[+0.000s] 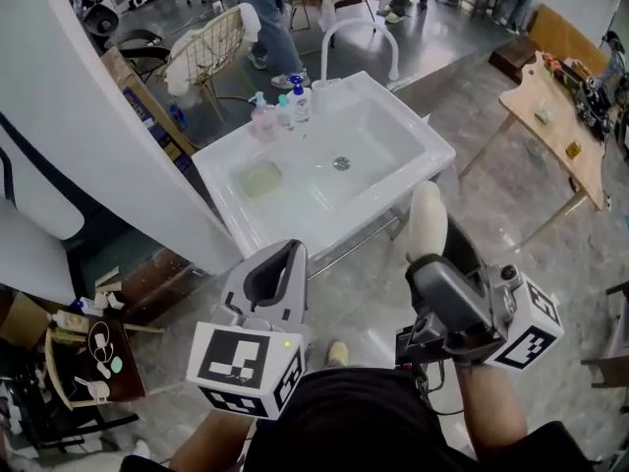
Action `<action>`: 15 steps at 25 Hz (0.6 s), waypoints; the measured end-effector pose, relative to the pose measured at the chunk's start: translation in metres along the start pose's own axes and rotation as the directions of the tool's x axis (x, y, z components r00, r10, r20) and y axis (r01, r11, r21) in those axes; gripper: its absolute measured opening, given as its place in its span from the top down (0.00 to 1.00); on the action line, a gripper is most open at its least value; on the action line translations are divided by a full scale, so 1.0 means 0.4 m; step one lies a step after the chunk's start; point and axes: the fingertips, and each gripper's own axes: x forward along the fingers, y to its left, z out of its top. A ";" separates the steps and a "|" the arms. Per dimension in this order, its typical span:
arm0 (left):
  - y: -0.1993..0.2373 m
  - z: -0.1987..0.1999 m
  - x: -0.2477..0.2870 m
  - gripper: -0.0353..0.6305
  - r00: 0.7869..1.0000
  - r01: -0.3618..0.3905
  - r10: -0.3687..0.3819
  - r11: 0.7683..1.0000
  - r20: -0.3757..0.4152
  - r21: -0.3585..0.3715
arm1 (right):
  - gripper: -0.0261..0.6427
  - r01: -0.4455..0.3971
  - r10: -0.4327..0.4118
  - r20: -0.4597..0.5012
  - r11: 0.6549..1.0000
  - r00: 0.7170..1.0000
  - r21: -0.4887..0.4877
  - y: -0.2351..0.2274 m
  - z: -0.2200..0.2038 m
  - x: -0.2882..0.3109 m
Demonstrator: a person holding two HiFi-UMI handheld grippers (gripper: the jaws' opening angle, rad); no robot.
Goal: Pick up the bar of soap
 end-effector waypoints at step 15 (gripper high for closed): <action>0.064 -0.008 -0.058 0.94 0.998 -0.058 0.058 0.998 0.030 -0.013 | 0.36 -0.066 0.066 0.017 0.998 0.998 0.004 0.029 -0.014 0.049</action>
